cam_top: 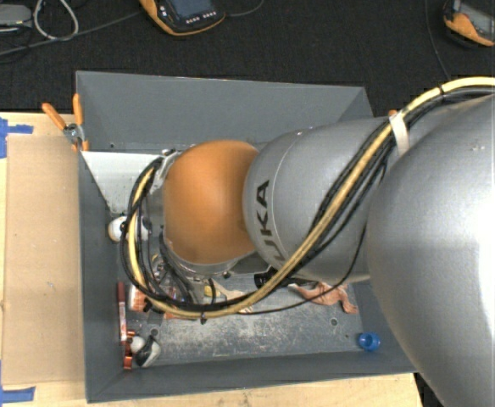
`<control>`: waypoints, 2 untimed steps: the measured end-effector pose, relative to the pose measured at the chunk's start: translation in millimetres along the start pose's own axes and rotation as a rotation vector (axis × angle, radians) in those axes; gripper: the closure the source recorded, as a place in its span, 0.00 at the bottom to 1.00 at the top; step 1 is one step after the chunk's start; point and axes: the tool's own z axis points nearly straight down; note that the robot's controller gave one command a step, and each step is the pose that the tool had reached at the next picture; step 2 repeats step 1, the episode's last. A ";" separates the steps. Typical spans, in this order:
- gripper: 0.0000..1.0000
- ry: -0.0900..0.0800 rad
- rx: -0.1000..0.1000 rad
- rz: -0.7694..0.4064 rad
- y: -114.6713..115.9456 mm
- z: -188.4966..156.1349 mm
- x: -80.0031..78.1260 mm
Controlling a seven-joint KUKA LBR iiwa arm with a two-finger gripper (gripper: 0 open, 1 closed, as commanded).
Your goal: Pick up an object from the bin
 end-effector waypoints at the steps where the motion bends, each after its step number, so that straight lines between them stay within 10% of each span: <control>1: 1.00 0.001 0.000 0.001 -0.2 -12.9 -0.3; 2: 1.00 0.001 0.000 0.001 -0.2 -12.9 -0.3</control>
Offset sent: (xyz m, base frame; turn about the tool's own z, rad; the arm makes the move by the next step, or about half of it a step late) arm 0.0005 -0.0001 0.0594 0.0005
